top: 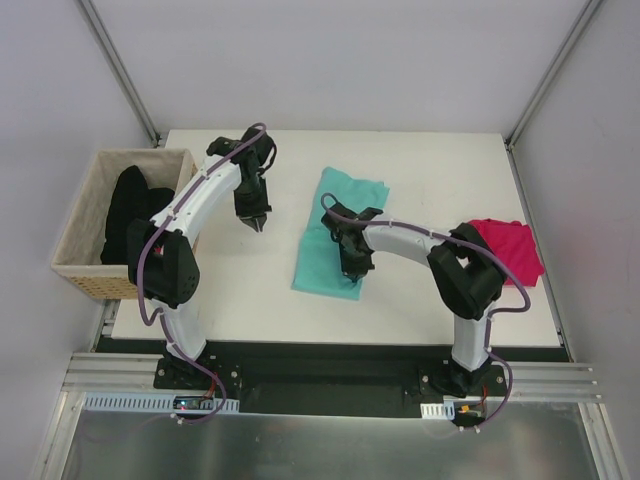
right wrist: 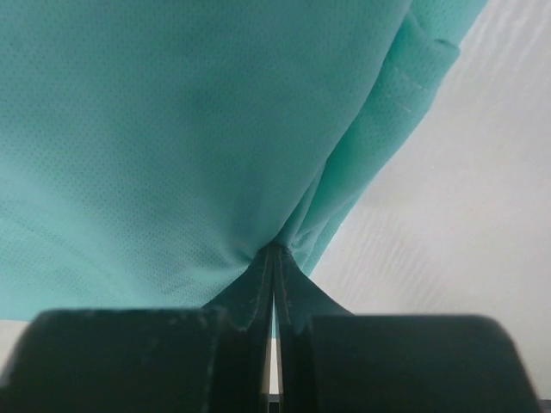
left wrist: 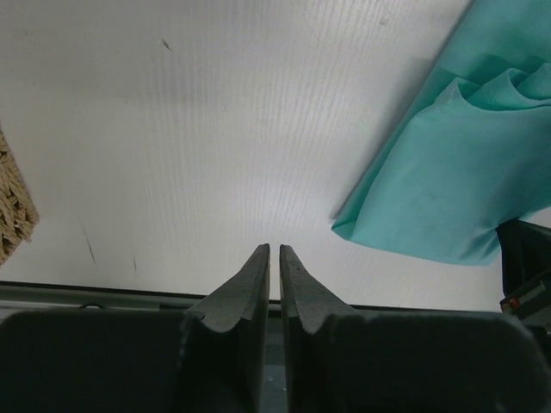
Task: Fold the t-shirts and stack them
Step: Fold the folded rectangular tshirt in 1/3 of the way
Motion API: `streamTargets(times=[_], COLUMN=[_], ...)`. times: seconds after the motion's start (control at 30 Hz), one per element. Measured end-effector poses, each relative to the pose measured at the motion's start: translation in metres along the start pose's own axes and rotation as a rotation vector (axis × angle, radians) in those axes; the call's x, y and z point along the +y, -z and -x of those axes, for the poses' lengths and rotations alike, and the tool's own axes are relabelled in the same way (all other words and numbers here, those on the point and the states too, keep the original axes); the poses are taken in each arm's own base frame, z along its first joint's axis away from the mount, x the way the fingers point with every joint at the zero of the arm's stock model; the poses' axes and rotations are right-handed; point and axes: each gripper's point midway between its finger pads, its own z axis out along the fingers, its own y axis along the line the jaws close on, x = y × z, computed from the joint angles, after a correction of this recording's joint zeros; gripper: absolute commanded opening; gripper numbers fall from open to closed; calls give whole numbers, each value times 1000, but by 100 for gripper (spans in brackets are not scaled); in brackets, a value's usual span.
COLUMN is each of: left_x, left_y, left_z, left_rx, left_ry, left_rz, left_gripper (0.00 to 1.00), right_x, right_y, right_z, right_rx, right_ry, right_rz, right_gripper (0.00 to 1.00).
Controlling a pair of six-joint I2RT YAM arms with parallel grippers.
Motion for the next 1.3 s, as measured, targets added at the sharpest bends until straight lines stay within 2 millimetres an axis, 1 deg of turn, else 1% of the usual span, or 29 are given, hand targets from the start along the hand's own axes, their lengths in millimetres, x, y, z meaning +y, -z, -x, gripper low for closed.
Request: streamTargets(times=[0.1,0.2,0.23,0.33,0.37,0.4,0.43,0.47,0.53,0.67,0.7,0.73,0.8,0.83,0.9,1.03,1.13,1.17,1.2,1.3], left_x=[2,4,4,3,2,2,2,2,1,-3,-5,-6,-8,-8,-9,-7,-5,-4,-4,-3], left_y=[-5,-9,-9,-9,-8,-9,-9,-8,-7,1,2,4,5,4,3,3,4,4,5,7], left_z=[-4,-7,-7,-6,-5,-4,-4,-4,-2,6,9,11,15,16,16,17,21,24,29,39], left_rx=[16,24,24,16,11,9,7,7,2,-30,-37,-45,-54,-56,-55,-55,-57,-59,-65,-76], left_ry=[-1,-1,-1,-1,-1,-1,-2,-4,-6,-12,-13,-14,-17,-19,-20,-22,-18,-13,-8,2], left_rz=[9,13,14,8,6,4,3,3,0,-18,-22,-26,-31,-32,-32,-31,-30,-30,-31,-34], left_gripper=[9,9,9,9,9,9,9,9,9,9,9,9,9,9,9,9,9,9,9,9], right_x=[9,11,10,1,-3,-3,-5,-5,-2,5,4,3,-6,-11,-29,-69,-92,-96,-101,-108], right_y=[2,4,5,13,21,24,34,42,64,114,124,130,134,131,115,64,36,30,22,7], right_z=[-9,-15,-16,-18,-15,-13,-6,0,17,63,74,84,104,112,127,144,153,157,166,189], right_rx=[-2,-3,-3,-1,-11,-19,-38,-58,-120,-267,-298,-318,-346,-346,-325,-234,-177,-164,-158,-162], right_ry=[16,27,30,41,45,45,44,41,34,23,19,12,-7,-13,-36,-78,-97,-102,-111,-129], right_rz=[2,-15,-25,-85,-113,-116,-126,-129,-124,-98,-94,-92,-103,-115,-154,-231,-261,-260,-259,-236], right_gripper=[1,2,9,15,17,19,23,24,28,28,26,17,6,1,1,1,1,1,1,1])
